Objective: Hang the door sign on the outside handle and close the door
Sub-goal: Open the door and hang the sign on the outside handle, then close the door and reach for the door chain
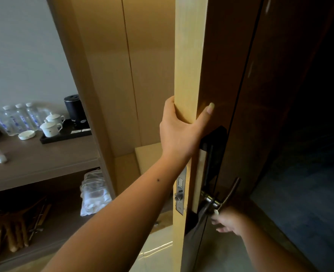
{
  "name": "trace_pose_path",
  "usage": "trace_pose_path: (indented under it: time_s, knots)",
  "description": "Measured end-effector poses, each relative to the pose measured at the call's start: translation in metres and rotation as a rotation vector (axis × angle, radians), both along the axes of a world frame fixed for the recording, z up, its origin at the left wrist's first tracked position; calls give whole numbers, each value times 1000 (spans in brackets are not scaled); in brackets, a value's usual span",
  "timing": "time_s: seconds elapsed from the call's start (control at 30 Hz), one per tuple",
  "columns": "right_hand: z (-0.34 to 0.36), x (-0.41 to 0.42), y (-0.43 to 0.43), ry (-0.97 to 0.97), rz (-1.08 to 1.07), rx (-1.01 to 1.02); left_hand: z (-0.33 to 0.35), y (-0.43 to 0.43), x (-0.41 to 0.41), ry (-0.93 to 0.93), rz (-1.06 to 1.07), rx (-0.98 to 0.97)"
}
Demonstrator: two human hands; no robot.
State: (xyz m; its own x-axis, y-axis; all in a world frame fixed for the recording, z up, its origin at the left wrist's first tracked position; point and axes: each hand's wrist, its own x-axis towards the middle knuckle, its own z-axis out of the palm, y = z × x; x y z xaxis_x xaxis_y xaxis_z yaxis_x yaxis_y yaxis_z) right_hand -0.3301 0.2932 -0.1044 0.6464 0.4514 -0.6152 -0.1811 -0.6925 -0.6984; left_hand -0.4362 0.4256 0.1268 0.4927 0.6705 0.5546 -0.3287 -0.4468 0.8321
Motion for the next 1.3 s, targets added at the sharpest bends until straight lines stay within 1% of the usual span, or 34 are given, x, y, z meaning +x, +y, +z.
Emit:
trace_pose_path:
  time_s: [0.03,0.1,0.17,0.3,0.37,0.47,0.57,0.63,0.73,0.83,0.93,0.97,1.03,1.13,1.17,1.2,1.23,1.3]
  knots:
    - [-1,2,-10,2,-59,-17,-1,-10,0,-9,-28,14]
    - [-1,7,-24,-16,-145,-42,-4,-17,-3,-90,-99,16]
    - [0,15,-48,-42,-272,11,-2,-24,-1,-189,-169,42]
    - [15,29,-104,-52,-535,166,4,-56,17,-288,-256,157]
    - [24,35,-136,-141,-633,225,5,-78,26,-287,-270,187]
    - [37,35,-179,-308,-704,167,0,-110,34,-249,-311,220]
    - [51,33,-213,-375,-748,201,-8,-140,44,-269,-414,330]
    - [65,31,-237,-389,-854,212,-11,-159,54,-300,-489,392]
    - [95,25,-278,-392,-945,296,-18,-194,73,-338,-600,409]
    - [124,18,-321,-443,-1095,321,-30,-230,93,-288,-737,400]
    - [146,14,-353,-452,-1138,344,-41,-261,111,-273,-887,446]
    - [152,14,-360,-463,-1160,389,-46,-271,117,-275,-923,478]
    - [164,16,-375,-494,-1215,510,-60,-292,128,-224,-948,501]
    - [186,33,-399,-572,-1188,766,-87,-319,151,-113,-862,500]
    - [194,40,-405,-602,-1159,801,-98,-327,161,-84,-852,545]
    - [201,46,-409,-641,-1129,800,-108,-333,172,-48,-863,630]
    - [206,52,-413,-677,-1112,770,-117,-338,183,11,-889,747]
    - [207,65,-426,-722,-1113,730,-135,-349,207,194,-948,1011]
